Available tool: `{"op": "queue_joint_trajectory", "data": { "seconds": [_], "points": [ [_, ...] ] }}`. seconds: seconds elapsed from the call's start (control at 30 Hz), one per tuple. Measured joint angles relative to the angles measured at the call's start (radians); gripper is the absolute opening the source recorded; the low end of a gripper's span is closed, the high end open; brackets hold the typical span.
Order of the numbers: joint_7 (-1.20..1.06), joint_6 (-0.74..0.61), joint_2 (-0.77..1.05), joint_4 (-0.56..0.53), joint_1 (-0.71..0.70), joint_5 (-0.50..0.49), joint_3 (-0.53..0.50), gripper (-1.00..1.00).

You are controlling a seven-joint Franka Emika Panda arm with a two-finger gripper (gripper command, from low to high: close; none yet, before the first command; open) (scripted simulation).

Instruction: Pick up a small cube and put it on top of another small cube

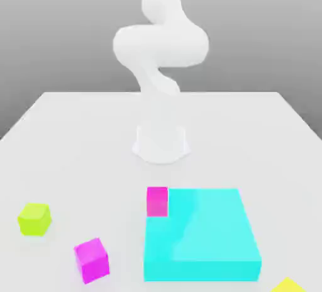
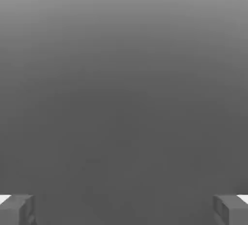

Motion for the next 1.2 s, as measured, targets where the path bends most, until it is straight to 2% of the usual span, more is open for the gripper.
{"op": "queue_joint_trajectory", "data": {
  "seconds": [0.57, 1.03, 1.17, 1.2],
  "points": [
    [-0.117, 0.136, 0.622, 0.088, 0.109, -0.026, 0.087, 0.00],
    [-0.169, 0.245, 1.133, 0.161, 0.213, -0.110, 0.132, 0.00],
    [-0.156, 0.340, 1.278, 0.191, 0.238, -0.138, 0.111, 0.00],
    [-0.153, 0.357, 1.302, 0.196, 0.242, -0.142, 0.107, -1.00]
  ]
}}
